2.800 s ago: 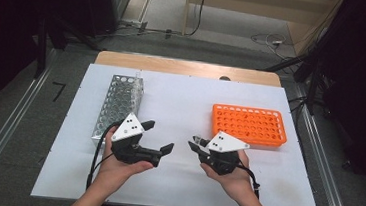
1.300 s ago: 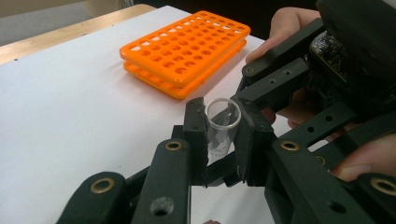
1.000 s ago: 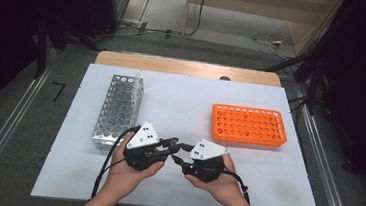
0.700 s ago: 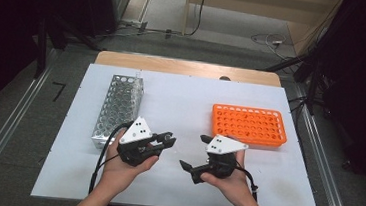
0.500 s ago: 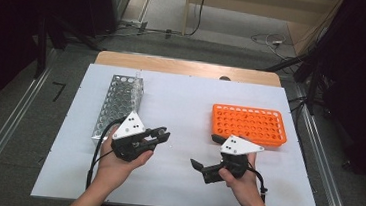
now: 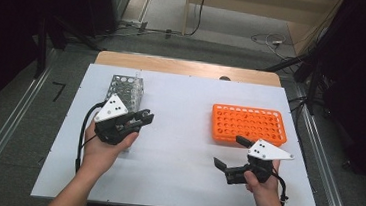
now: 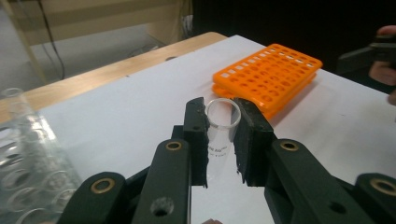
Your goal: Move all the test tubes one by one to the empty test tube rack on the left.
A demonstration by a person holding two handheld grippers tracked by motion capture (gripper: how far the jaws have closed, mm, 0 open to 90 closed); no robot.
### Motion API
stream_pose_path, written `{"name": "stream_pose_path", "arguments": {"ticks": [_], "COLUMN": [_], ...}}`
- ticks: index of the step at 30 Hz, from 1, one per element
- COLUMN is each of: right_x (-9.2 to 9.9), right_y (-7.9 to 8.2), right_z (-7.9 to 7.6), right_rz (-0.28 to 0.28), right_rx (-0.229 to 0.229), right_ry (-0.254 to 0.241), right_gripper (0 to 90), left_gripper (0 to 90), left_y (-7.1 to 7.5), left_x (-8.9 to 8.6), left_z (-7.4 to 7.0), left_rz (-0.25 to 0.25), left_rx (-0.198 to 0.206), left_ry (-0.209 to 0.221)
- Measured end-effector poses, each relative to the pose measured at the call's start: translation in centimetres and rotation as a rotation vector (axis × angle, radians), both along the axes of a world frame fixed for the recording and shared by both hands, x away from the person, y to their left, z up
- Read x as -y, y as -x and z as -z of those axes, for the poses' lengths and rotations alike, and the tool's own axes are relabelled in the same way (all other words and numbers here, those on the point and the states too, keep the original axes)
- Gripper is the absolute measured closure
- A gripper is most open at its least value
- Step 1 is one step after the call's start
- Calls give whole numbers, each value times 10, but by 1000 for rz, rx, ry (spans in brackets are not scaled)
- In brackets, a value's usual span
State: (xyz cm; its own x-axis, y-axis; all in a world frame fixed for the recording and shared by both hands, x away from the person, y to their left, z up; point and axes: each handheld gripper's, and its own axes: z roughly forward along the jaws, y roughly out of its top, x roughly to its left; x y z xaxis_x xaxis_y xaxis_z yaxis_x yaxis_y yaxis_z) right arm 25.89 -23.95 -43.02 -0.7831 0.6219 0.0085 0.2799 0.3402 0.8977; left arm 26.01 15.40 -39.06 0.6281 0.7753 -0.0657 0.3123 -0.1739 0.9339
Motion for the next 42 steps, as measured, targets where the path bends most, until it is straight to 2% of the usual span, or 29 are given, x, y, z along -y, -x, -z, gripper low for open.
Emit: {"name": "stream_pose_path", "arguments": {"ticks": [9, 17, 23, 32, 42], "right_x": [33, 59, 70, 73, 72], "right_y": [1, 5, 5, 3, 3], "right_z": [0, 4, 7, 7, 7], "right_rz": [67, 114, 137, 139, 141], "right_rx": [-1, -11, -21, -23, -21], "right_ry": [-16, -11, -9, -27, -26], "right_gripper": [0, 0, 0, 0, 0], "left_gripper": [761, 761, 762, 761, 762], "left_y": [-18, -37, -50, -62, -75], "left_x": [-25, -43, -53, -48, -39], "left_z": [-6, -6, -6, 3, 16], "left_rz": [-72, -147, -216, -238, -253], "left_rx": [3, -1, -1, -11, -67], "left_ry": [-26, -49, -56, -132, -186]}}
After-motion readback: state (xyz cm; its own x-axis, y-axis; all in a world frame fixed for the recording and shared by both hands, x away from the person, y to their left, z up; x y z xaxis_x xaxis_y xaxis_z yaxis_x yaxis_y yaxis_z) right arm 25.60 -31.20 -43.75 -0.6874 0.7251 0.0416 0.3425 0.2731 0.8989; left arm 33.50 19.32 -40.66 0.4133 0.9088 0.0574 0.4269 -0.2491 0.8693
